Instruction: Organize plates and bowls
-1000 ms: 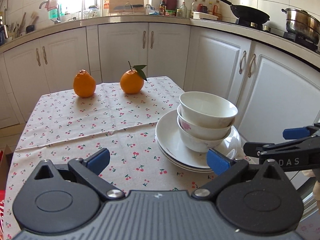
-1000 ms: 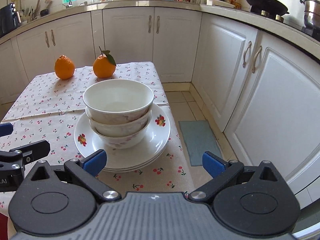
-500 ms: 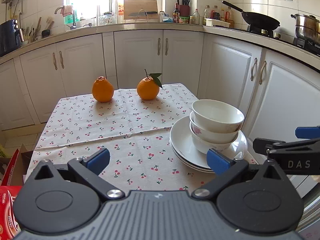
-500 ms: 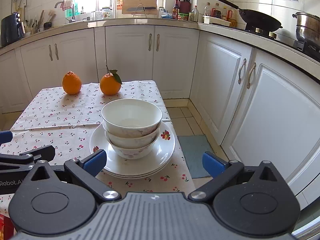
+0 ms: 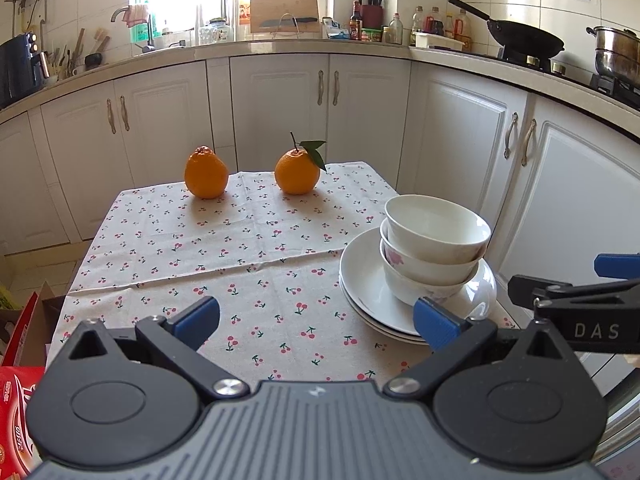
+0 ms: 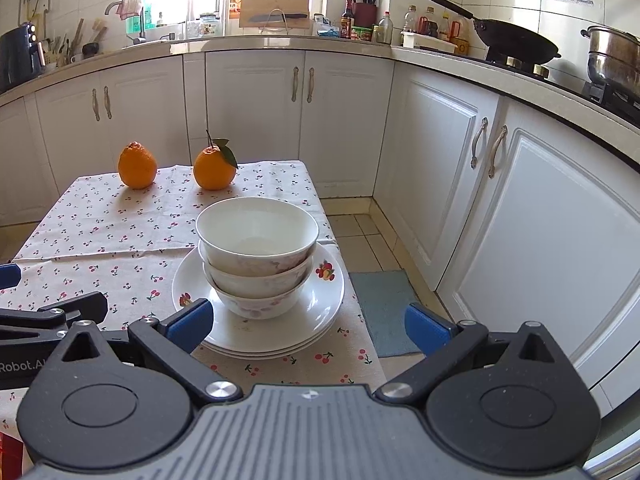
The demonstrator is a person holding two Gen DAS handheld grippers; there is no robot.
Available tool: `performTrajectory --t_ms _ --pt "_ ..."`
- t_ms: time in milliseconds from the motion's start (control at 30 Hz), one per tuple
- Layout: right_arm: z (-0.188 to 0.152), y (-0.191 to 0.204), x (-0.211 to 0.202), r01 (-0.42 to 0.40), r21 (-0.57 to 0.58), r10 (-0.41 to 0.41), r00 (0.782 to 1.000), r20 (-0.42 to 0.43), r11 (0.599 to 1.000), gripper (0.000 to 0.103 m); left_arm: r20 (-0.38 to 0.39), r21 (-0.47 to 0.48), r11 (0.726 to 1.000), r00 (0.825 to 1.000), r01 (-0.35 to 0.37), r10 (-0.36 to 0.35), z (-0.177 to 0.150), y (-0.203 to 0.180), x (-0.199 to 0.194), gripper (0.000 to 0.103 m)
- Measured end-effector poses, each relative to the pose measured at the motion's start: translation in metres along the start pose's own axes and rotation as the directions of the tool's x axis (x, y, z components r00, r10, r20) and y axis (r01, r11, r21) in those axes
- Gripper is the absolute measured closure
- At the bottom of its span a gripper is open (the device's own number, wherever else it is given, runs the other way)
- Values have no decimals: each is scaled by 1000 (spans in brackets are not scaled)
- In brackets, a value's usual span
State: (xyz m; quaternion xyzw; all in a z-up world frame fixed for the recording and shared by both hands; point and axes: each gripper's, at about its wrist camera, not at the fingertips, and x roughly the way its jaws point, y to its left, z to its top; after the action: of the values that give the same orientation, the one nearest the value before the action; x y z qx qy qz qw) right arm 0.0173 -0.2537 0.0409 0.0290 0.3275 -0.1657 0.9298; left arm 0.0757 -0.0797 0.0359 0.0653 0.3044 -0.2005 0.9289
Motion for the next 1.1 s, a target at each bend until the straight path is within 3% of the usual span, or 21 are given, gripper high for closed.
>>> performTrajectory --t_ms 1100 --pt "1 0 1 12 -1 -12 1000 5 1000 0 -6 -5 1000 1000 5 -5 0 0 1 1"
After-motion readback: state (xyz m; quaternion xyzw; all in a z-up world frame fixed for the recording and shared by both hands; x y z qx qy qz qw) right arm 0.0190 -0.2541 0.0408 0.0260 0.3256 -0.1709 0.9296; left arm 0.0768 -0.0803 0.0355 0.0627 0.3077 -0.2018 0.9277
